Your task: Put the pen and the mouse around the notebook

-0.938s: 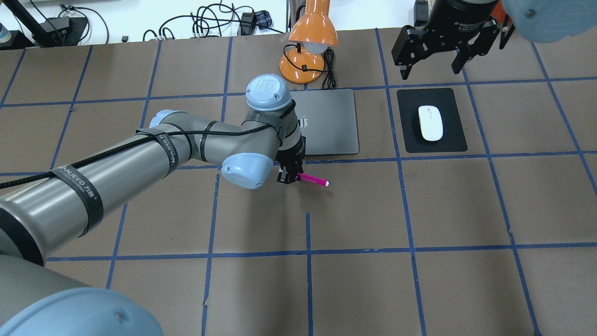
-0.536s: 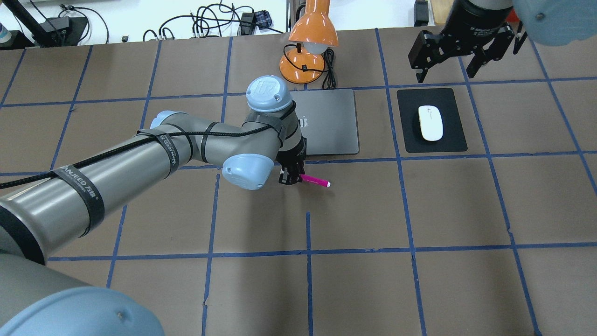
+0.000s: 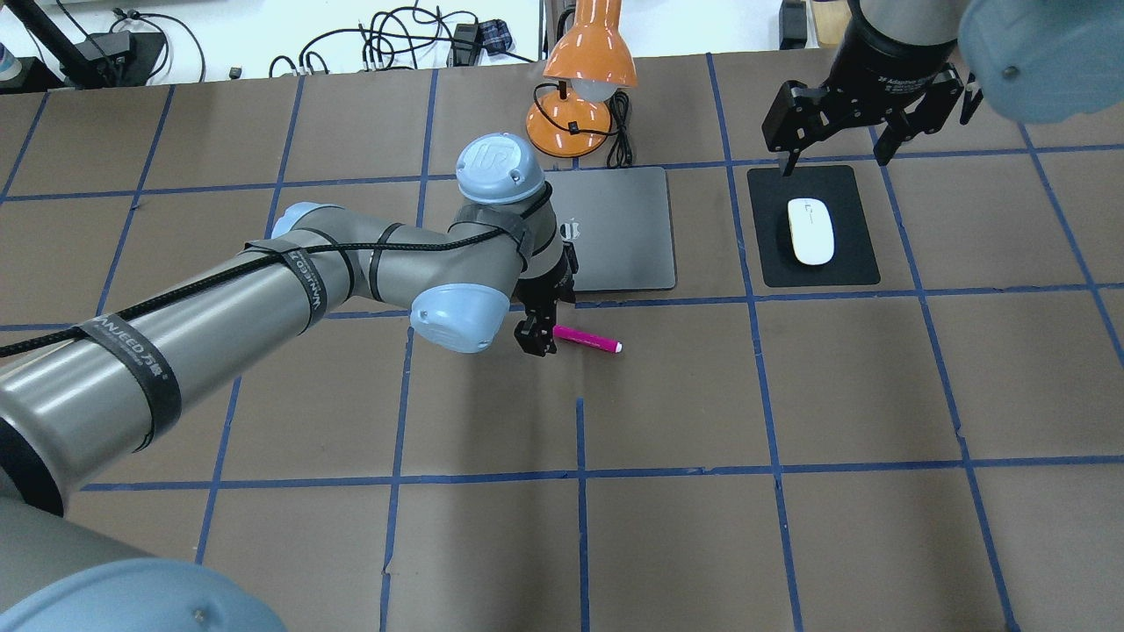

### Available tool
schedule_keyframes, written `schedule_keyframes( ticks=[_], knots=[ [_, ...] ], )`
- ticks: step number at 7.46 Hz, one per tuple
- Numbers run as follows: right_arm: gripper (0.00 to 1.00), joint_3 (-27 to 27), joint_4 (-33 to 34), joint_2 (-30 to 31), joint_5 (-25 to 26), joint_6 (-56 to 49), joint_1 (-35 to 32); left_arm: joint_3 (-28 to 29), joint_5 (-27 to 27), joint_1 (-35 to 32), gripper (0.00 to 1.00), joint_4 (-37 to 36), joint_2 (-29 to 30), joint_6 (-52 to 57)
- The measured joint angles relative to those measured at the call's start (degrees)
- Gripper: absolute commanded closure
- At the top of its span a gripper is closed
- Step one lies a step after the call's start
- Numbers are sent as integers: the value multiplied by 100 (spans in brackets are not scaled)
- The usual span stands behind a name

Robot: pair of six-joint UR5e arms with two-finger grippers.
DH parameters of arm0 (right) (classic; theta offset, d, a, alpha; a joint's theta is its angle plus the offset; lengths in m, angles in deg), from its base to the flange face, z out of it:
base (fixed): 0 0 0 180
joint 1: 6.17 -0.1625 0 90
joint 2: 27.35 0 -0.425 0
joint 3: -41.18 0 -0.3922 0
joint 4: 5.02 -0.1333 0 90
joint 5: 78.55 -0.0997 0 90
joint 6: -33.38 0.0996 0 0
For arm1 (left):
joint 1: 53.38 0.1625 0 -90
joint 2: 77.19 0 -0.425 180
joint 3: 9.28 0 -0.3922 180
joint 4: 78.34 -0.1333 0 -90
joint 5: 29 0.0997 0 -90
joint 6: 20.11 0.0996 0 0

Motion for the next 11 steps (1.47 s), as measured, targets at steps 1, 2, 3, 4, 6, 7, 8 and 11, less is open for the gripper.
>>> schedule_keyframes(
  ticks=[1,2,3,4,6,7,8,11],
  knots=[
    [0,88,-29,-25,27,5,-24,41,-2,129,1,53,-77,575],
    [0,129,-42,-46,36,57,-83,88,-1,346,0,118,-190,1585],
    [0,142,-42,-59,43,155,-161,153,18,629,0,255,-321,2751],
    [0,135,-27,-69,47,215,-217,262,63,936,0,437,-467,3940],
    [0,95,15,-69,19,241,-243,572,126,1447,0,1034,-785,6006],
    [0,85,21,-76,1,240,-240,760,133,1699,0,1377,-920,6777],
    [0,78,23,-80,-13,241,-229,945,136,1904,0,1827,-1046,7313],
    [0,71,26,-79,20,244,-214,1300,151,2238,0,2989,-1508,8253]
  ],
)
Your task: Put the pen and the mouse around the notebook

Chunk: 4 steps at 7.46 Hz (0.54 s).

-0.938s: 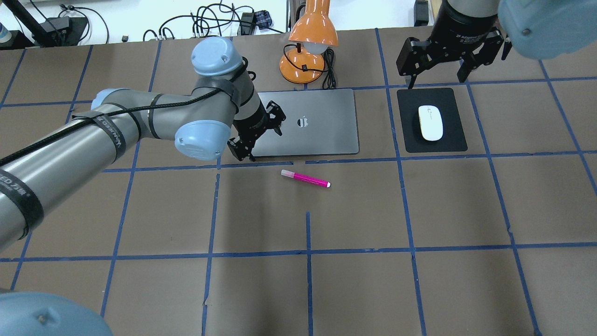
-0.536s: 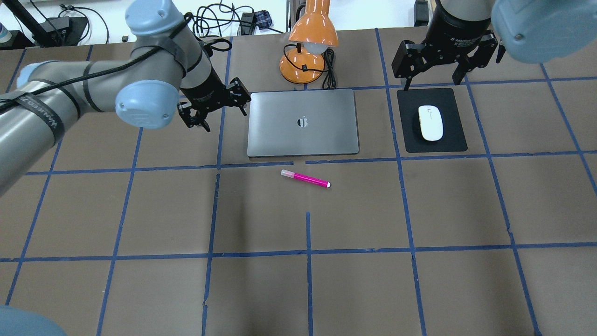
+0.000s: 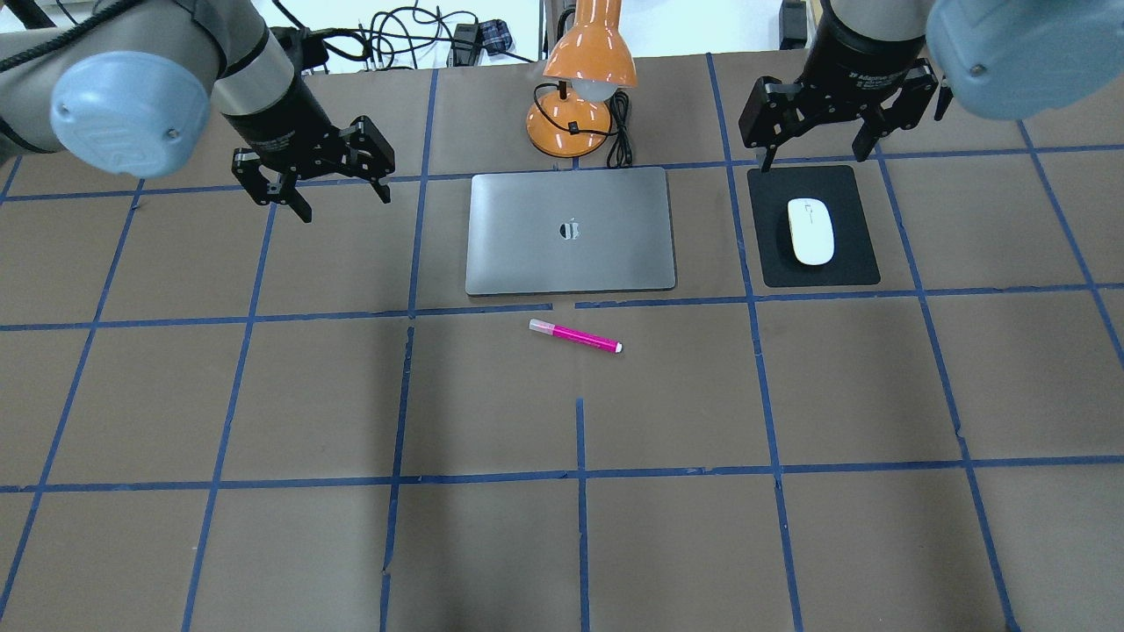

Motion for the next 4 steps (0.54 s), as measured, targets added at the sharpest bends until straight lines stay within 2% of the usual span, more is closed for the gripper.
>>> schedule_keyframes(
  ticks=[2,4],
  knots=[
    [0,-5,-5,2,14,5,3,-19,68,139,0,453,-375,276],
    [0,-9,-7,-3,-7,1,4,-173,567,129,0,684,-717,407]
  ],
)
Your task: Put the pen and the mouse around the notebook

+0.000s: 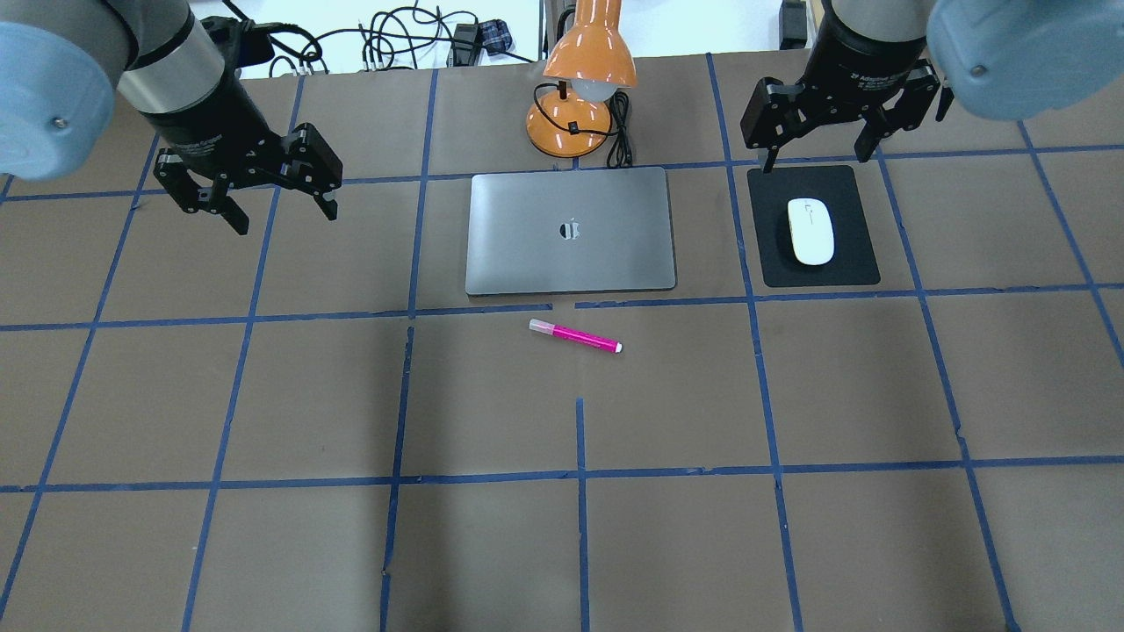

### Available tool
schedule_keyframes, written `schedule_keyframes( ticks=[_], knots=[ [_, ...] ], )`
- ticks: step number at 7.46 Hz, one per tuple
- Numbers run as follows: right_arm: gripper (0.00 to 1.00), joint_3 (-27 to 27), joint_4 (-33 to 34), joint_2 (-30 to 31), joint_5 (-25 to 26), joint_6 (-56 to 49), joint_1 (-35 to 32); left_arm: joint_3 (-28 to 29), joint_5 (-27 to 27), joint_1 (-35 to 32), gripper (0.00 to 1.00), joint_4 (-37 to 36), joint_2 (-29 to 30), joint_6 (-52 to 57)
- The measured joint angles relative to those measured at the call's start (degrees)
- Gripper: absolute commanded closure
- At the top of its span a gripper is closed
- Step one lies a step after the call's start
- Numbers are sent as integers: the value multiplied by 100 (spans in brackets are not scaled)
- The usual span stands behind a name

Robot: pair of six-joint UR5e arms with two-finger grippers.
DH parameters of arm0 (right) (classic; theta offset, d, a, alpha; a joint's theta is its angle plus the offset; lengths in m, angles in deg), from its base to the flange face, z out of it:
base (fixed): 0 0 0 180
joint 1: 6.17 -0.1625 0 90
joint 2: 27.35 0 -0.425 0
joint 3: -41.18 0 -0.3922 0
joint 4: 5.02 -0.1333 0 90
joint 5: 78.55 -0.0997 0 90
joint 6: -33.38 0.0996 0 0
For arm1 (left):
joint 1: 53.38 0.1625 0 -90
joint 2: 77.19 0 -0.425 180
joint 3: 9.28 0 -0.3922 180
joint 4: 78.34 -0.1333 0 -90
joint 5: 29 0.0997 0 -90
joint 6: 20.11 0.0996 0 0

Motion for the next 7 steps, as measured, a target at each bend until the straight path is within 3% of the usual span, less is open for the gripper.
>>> schedule_keyframes(
  ticks=[7],
  knots=[
    [0,-88,11,42,-25,-11,13,-229,131,-119,0,159,-362,28]
  ],
)
